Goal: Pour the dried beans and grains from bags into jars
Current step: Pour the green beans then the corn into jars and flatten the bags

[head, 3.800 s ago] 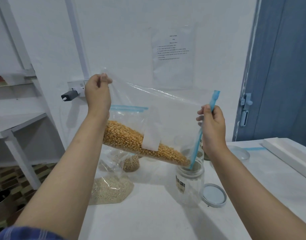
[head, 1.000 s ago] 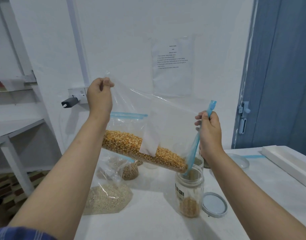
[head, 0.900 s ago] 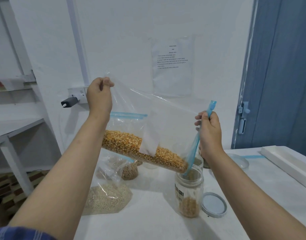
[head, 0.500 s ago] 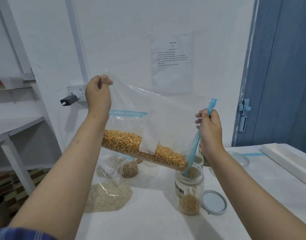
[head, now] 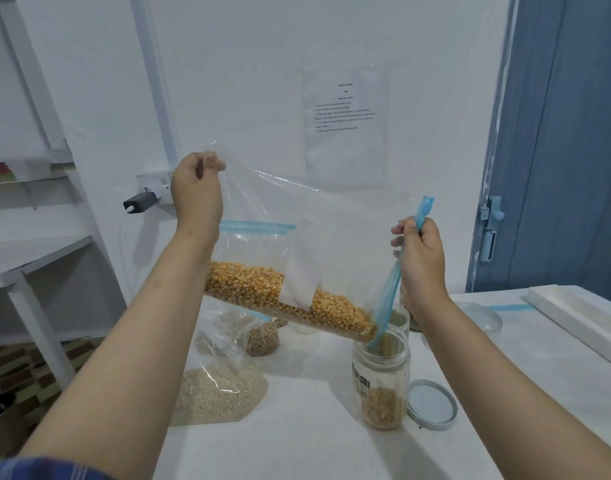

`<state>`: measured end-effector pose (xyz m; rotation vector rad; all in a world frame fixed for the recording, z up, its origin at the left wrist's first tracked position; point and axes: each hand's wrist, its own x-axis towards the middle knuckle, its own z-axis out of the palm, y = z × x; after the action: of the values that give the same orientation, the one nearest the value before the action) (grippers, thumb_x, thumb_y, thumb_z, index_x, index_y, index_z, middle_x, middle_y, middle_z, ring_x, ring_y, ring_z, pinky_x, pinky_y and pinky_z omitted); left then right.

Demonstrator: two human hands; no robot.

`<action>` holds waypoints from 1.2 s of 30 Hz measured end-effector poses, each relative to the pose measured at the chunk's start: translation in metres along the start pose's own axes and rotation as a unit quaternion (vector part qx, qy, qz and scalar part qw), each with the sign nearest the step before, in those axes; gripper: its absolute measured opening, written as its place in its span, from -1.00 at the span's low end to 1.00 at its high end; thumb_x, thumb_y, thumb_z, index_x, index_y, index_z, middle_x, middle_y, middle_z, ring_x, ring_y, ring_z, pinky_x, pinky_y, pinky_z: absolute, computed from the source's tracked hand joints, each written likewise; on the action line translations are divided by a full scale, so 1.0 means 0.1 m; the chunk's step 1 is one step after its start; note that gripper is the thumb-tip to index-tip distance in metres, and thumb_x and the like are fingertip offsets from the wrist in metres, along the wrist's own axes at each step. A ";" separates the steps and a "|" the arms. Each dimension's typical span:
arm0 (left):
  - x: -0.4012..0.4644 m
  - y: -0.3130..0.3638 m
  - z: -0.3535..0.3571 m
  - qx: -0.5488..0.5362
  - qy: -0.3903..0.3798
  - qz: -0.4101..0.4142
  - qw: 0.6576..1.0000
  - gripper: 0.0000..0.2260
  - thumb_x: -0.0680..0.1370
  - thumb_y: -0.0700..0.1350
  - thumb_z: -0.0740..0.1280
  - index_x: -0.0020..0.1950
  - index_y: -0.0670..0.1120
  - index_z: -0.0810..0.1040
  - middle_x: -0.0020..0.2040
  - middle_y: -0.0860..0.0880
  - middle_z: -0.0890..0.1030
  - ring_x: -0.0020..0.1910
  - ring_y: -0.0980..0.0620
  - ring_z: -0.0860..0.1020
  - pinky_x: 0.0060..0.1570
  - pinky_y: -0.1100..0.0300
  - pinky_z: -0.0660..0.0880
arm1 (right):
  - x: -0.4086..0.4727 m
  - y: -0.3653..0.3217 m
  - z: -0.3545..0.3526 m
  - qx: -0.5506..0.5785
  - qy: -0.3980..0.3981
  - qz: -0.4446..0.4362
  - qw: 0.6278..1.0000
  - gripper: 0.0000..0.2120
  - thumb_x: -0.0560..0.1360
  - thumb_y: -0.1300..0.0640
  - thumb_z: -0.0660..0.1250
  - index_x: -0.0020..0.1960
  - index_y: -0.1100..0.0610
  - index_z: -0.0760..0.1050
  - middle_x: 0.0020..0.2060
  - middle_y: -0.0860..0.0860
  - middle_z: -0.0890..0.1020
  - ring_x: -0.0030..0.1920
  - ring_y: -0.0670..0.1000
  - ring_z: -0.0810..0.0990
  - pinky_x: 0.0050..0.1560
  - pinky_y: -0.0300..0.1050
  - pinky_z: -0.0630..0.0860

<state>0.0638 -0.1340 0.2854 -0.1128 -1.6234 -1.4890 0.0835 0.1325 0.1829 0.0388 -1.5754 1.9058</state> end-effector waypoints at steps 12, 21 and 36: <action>-0.03 0.01 0.01 -0.005 0.003 0.005 1.000 -0.72 0.66 -0.11 0.21 -0.24 0.06 0.49 -0.19 0.18 0.54 -0.14 0.24 0.48 0.12 0.30 0.42 | -0.01 0.01 -0.02 -0.004 0.002 0.003 1.000 -0.80 0.69 0.12 0.08 -0.06 0.01 0.41 -0.14 -0.09 0.55 -0.17 -0.09 0.47 0.05 -0.09 0.44; -0.02 0.03 -0.02 0.008 -0.004 0.015 1.000 -0.72 0.65 -0.10 0.22 -0.25 0.09 0.50 -0.19 0.17 0.55 -0.17 0.21 0.48 0.07 0.30 0.42 | -0.03 -0.01 -0.04 -0.006 0.004 0.002 1.000 -0.79 0.69 0.13 0.08 -0.07 0.01 0.41 -0.13 -0.09 0.55 -0.16 -0.09 0.48 0.03 -0.10 0.43; -0.05 0.09 0.00 0.012 -0.009 0.014 1.000 -0.73 0.64 -0.09 0.22 -0.25 0.09 0.51 -0.22 0.15 0.53 -0.20 0.22 0.45 0.04 0.29 0.42 | -0.04 -0.01 -0.06 -0.005 0.010 0.003 1.000 -0.82 0.69 0.13 0.07 0.00 0.07 0.41 -0.13 -0.10 0.55 -0.17 -0.10 0.48 0.03 -0.13 0.44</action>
<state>0.0725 -0.1292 0.2884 -0.1344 -1.6471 -1.4503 0.0900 0.1359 0.1805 0.0109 -1.5720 1.8968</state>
